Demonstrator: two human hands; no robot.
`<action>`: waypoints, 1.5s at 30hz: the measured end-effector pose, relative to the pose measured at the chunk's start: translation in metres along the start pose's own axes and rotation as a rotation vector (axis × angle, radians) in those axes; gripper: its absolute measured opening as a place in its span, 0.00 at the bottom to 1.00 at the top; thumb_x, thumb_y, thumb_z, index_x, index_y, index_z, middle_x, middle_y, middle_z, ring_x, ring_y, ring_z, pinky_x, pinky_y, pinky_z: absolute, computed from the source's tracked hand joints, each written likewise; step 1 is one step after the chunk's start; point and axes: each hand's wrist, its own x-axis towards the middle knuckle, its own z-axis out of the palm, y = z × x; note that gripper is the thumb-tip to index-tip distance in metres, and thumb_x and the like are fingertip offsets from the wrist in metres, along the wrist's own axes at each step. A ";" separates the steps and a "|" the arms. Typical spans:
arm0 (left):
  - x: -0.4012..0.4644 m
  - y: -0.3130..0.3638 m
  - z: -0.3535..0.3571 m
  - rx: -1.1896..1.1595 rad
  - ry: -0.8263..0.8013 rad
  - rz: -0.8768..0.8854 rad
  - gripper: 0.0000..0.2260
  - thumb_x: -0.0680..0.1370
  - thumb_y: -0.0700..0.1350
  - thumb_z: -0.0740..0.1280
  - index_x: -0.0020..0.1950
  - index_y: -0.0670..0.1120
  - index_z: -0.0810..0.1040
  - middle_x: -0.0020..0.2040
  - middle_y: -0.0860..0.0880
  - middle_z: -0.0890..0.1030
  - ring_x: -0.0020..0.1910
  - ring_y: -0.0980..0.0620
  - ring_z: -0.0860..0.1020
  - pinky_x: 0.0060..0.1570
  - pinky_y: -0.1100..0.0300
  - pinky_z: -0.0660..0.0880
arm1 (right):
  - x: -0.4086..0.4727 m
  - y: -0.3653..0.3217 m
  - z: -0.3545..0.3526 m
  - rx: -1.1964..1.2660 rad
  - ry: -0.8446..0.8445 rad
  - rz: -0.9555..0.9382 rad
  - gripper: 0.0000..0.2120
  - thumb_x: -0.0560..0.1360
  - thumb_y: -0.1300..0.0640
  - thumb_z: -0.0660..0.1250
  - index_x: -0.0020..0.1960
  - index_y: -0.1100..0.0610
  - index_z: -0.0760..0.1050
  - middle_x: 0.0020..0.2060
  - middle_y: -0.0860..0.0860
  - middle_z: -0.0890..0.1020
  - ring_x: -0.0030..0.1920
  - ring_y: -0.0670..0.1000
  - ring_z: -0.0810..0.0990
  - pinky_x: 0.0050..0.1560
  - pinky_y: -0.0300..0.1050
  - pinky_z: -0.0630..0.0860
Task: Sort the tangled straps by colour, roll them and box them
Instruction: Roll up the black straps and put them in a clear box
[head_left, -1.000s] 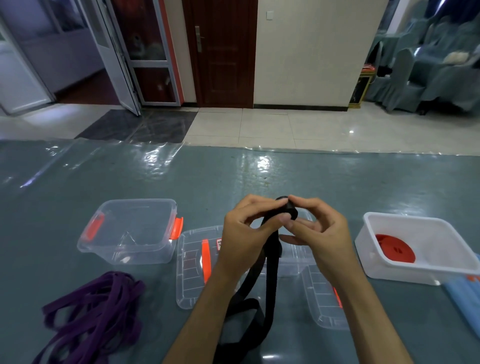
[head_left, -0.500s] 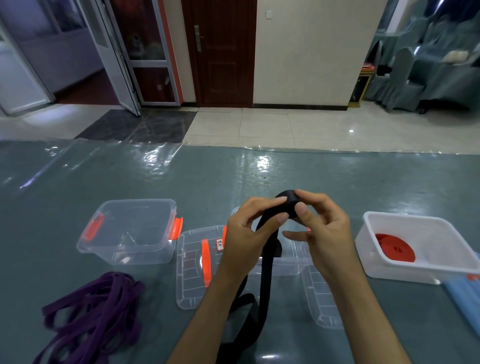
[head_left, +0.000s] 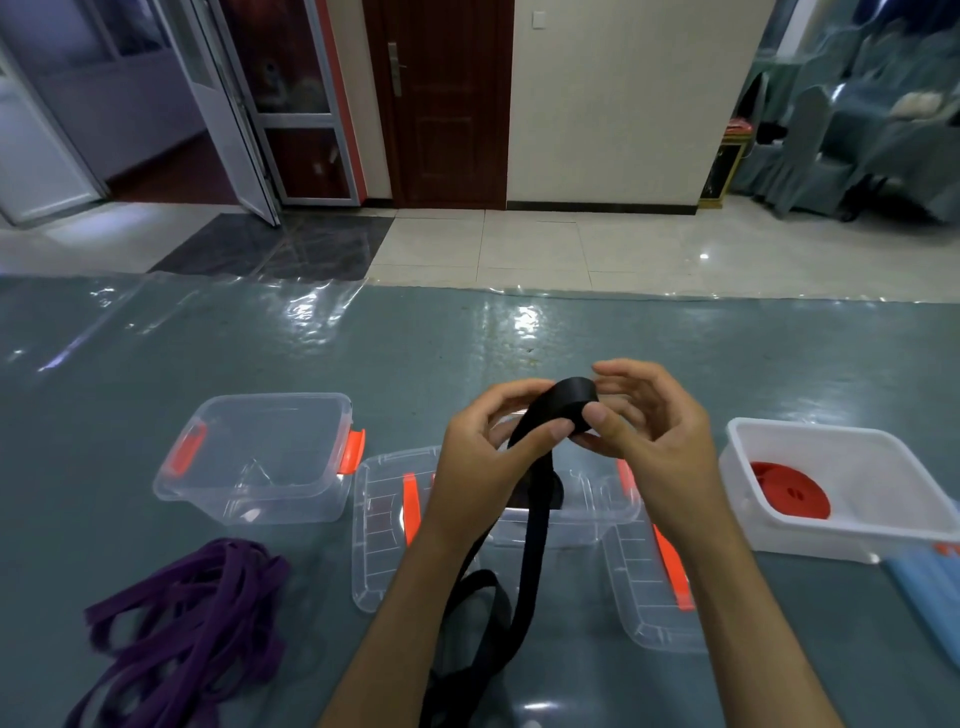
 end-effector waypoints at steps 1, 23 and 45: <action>0.001 0.001 0.000 0.012 -0.001 0.027 0.13 0.77 0.44 0.77 0.62 0.50 0.84 0.58 0.49 0.84 0.63 0.45 0.83 0.62 0.55 0.80 | -0.001 0.000 0.001 0.017 -0.002 0.000 0.13 0.76 0.56 0.76 0.59 0.49 0.82 0.53 0.57 0.87 0.55 0.58 0.87 0.49 0.51 0.87; 0.014 0.009 -0.005 0.023 -0.033 0.212 0.12 0.79 0.39 0.76 0.62 0.45 0.84 0.57 0.46 0.85 0.59 0.42 0.84 0.60 0.55 0.81 | -0.003 0.000 0.012 0.086 0.011 0.004 0.11 0.73 0.54 0.80 0.49 0.55 0.80 0.57 0.59 0.86 0.58 0.62 0.87 0.54 0.57 0.86; 0.014 0.013 -0.005 -0.031 -0.052 0.179 0.11 0.79 0.43 0.74 0.62 0.48 0.84 0.59 0.44 0.83 0.62 0.41 0.82 0.62 0.51 0.80 | -0.002 -0.010 0.017 0.138 0.066 -0.023 0.16 0.74 0.53 0.80 0.57 0.58 0.82 0.55 0.56 0.87 0.55 0.62 0.88 0.53 0.54 0.86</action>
